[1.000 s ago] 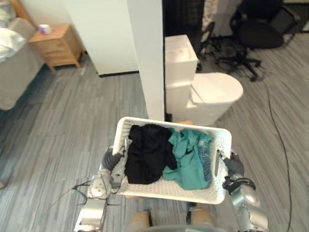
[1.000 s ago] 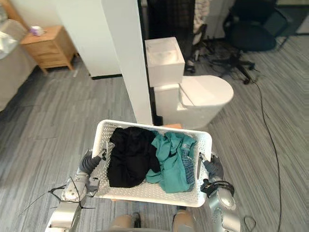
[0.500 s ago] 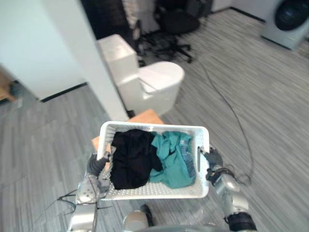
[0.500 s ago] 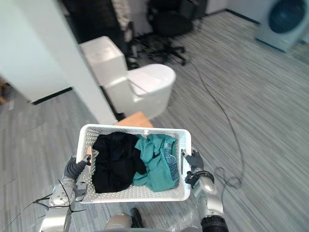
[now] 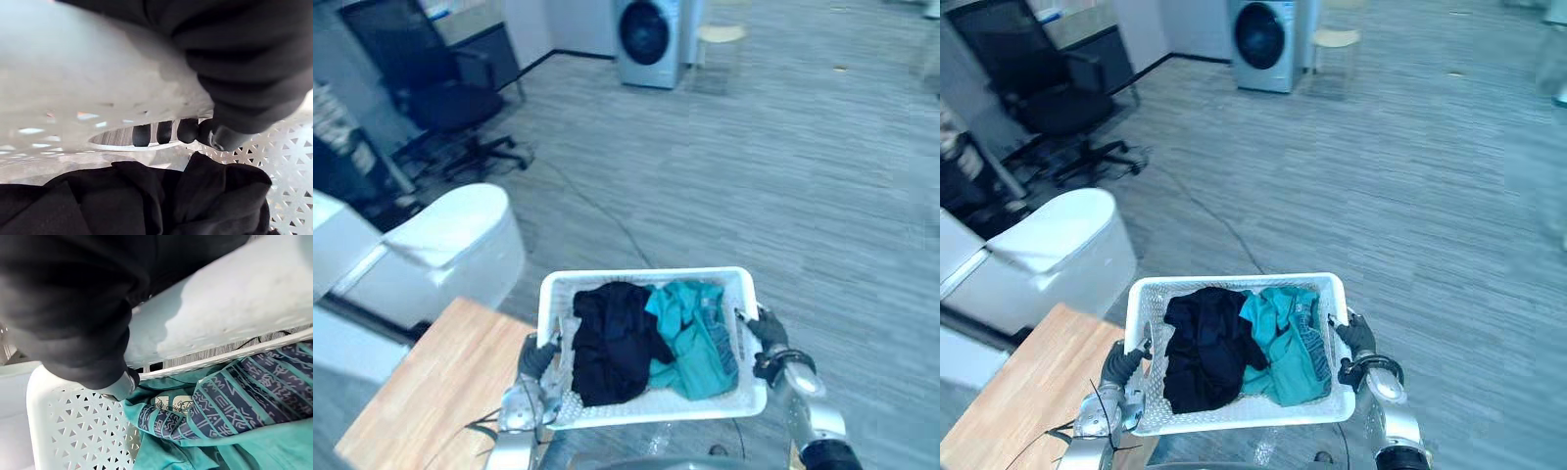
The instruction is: Pick up the laundry basket with both hands and put the clothes into the washing machine.
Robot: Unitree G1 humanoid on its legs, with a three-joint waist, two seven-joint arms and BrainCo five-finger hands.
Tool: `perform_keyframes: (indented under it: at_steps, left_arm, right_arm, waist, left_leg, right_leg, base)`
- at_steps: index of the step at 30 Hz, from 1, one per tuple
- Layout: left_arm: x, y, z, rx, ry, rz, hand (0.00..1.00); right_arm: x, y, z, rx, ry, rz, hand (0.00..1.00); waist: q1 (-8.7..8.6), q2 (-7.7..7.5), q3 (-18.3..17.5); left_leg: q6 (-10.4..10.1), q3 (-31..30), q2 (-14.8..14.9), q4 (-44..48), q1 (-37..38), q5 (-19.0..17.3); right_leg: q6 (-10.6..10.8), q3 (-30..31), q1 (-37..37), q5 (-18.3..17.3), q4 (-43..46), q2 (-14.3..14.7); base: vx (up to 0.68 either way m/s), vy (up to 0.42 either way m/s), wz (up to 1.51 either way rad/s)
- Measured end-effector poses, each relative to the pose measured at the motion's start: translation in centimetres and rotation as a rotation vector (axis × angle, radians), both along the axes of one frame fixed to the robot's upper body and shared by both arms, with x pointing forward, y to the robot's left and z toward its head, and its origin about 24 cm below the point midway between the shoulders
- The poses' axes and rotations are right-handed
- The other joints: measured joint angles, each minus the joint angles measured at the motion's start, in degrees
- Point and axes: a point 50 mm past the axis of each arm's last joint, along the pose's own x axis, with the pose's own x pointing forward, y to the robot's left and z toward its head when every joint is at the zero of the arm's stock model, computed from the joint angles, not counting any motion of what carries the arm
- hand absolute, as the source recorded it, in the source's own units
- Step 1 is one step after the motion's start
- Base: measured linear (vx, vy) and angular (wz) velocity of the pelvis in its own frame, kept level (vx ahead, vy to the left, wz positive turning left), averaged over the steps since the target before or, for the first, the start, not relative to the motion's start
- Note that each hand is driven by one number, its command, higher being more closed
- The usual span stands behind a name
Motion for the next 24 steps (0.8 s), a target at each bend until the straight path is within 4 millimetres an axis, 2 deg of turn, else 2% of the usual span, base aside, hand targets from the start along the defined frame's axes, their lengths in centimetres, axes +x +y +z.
perform_keyframes:
  at_steps: [4,8,9,11,13,14,15,16,17,18,19,20,21,22,23,24]
  left_arm:
    - [0.1,0.5,0.5,0.02,-0.016,0.0,1.0]
    - [0.3,0.8,1.1,0.04,-0.042,-0.004,1.0]
    - [0.3,0.8,1.2,0.04,-0.044,-0.005,1.0]
    - [0.4,0.5,1.1,0.038,-0.043,-0.019,1.0]
    - [0.5,0.3,1.3,0.036,-0.052,-0.027,1.0]
    - [0.7,0.2,1.6,0.034,-0.066,-0.025,1.0]
    - [0.8,0.4,1.9,0.04,-0.079,-0.023,1.0]
    - [0.7,1.0,2.9,0.059,-0.118,-0.009,1.0]
    - [0.1,1.2,3.1,0.061,-0.124,0.001,1.0]
    - [-0.2,0.5,2.7,0.02,-0.114,0.027,1.0]
    - [-0.2,0.4,2.6,0.011,-0.116,0.034,1.0]
    - [-0.1,-0.1,2.6,-0.012,-0.121,0.041,1.0]
    - [0.1,0.9,3.1,0.029,-0.147,0.039,1.0]
    - [0.1,1.5,3.3,0.056,-0.148,0.034,1.0]
    - [0.5,1.7,3.4,0.065,-0.153,0.027,1.0]
    - [0.6,1.4,3.0,0.044,-0.136,0.034,1.0]
  right_arm:
    - [-0.7,0.7,-0.4,0.036,0.007,-0.024,1.0]
    - [-2.0,1.2,-0.3,0.063,-0.007,-0.061,1.0]
    - [-2.1,1.2,-0.4,0.069,-0.006,-0.07,1.0]
    - [-2.5,0.8,-0.1,0.065,-0.014,-0.091,1.0]
    - [-2.6,0.7,0.3,0.055,-0.029,-0.101,1.0]
    - [-2.7,0.7,0.7,0.052,-0.047,-0.102,1.0]
    - [-2.6,0.8,1.1,0.057,-0.063,-0.105,1.0]
    - [-2.6,1.4,1.8,0.068,-0.093,-0.105,1.0]
    - [-3.0,1.6,2.2,0.063,-0.105,-0.102,1.0]
    - [-2.7,1.0,2.7,0.02,-0.125,-0.089,1.0]
    - [-2.3,0.8,3.1,0.005,-0.138,-0.077,1.0]
    - [-2.0,0.6,3.6,-0.016,-0.158,-0.069,1.0]
    - [-1.7,1.4,3.3,0.021,-0.155,-0.073,1.0]
    - [-1.8,1.9,3.0,0.041,-0.143,-0.087,1.0]
    - [-1.7,2.3,2.7,0.049,-0.135,-0.088,1.0]
    - [-1.3,2.1,2.1,0.043,-0.109,-0.089,1.0]
  waist:
    - [-0.02,-0.43,0.07]
    - [-0.08,-1.14,0.02]
    - [-0.06,-1.2,0.0]
    - [-0.06,-1.11,0.12]
    - [-0.14,-1.11,0.11]
    - [0.06,0.09,1.01]
    - [0.18,0.09,2.45]
    - [-0.02,-1.71,5.14]
    - [0.03,-4.28,5.0]
    - [0.34,-1.48,4.26]
    - [0.23,-0.68,4.18]
    - [0.3,1.74,3.94]
    - [1.69,-0.52,4.5]
    - [1.51,-2.45,4.27]
    - [0.58,-4.14,3.88]
    - [0.02,-3.47,5.0]
  left_leg:
    - [-0.61,1.74,-2.42,-1.32,1.92,-1.87]
    - [-0.18,1.79,-4.49,-1.95,2.14,-2.14]
    - [-0.17,1.77,-4.55,-1.95,2.14,-2.17]
    - [-0.81,1.65,-2.95,0.72,0.92,-4.74]
    - [-0.59,1.62,-2.0,2.42,0.21,-5.12]
    - [-0.81,1.87,0.3,5.43,0.13,-5.16]
    - [-0.58,1.28,1.54,12.59,-2.38,-5.39]
    - [3.57,-0.29,2.97,32.42,-10.39,-2.61]
    - [3.61,-0.56,2.54,40.46,-15.58,-3.33]
    - [3.93,-1.59,1.72,38.94,-20.1,-4.77]
    - [4.09,-1.25,0.5,34.35,-21.22,-4.89]
    - [4.12,-1.54,-1.11,21.61,-23.03,-4.62]
    - [2.77,-2.11,-4.35,20.01,-21.79,-2.33]
    - [2.14,-1.61,-5.67,20.28,-22.18,-2.68]
    - [1.58,-1.88,-6.31,23.01,-23.04,-2.97]
    - [1.02,-2.55,-6.05,29.01,-25.5,-2.96]
  right_leg:
    - [0.73,2.23,0.03,4.91,-4.14,-1.4]
    - [0.78,2.04,0.22,5.36,-5.18,-3.34]
    - [0.78,2.01,0.22,5.35,-5.18,-3.4]
    - [1.9,2.13,0.43,4.92,-6.19,-2.13]
    - [2.0,1.99,0.47,4.64,-5.9,-1.49]
    - [1.09,1.2,-0.83,1.34,0.35,0.43]
    - [-0.52,-0.17,-2.79,-3.21,9.95,1.51]
    - [-3.79,-2.24,-2.83,-11.27,21.64,1.98]
    - [-1.36,-1.53,-2.41,-16.76,20.64,0.19]
    - [-1.87,-2.43,-1.9,-17.7,20.78,0.61]
    - [-2.02,-2.33,-1.63,-17.54,19.07,0.73]
    - [-0.97,-1.6,-0.79,-17.12,16.54,2.93]
    - [-0.31,2.44,-2.58,-19.01,23.9,2.43]
    - [-1.26,3.19,-1.34,-19.59,22.73,1.15]
    - [-1.32,3.48,0.98,-21.48,18.83,0.37]
    - [-2.18,3.95,4.48,-20.16,14.89,0.83]
  base:
    - [-0.05,0.186,-0.54]
    - [-0.06,0.118,-0.07]
    - [-0.15,0.031,-0.06]
    - [-0.13,-0.014,-0.15]
    - [-0.01,-0.008,-0.03]
    - [0.06,-0.063,0.03]
    - [0.04,-0.105,0.19]
    - [0.04,-0.152,0.2]
    - [-0.02,-0.041,0.12]
    - [0.02,0.053,-0.14]
    - [0.1,0.167,-0.37]
    - [0.28,0.091,-0.85]
    - [0.33,0.017,-0.79]
    - [0.43,-0.084,-0.42]
    - [0.29,-0.051,0.09]
    - [0.39,0.087,-0.01]
